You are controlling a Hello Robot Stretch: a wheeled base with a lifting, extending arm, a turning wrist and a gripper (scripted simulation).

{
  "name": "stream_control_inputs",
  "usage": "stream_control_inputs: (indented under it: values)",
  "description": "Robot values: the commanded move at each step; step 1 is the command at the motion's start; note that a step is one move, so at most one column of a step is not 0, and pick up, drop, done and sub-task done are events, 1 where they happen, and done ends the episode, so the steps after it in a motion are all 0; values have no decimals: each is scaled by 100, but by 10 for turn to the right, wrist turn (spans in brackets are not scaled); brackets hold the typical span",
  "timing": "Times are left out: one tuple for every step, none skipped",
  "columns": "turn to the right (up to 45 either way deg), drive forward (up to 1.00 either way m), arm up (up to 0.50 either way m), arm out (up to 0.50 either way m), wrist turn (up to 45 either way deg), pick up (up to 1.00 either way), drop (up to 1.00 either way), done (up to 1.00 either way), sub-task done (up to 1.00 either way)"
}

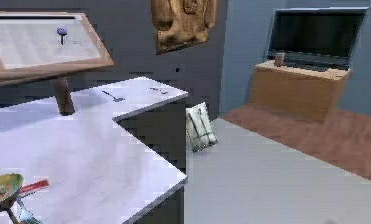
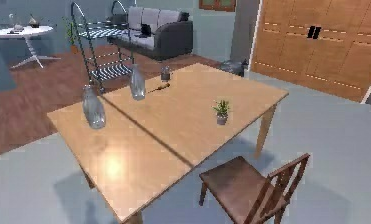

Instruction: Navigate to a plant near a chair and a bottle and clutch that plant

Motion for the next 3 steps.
stream_control_inputs:
  values:
    - [450,0,0,0,0,0,0,0,0]
    - [450,0,0,0,0,0,0,0,0]
    - [450,0,0,0,0,0,0,0,0]
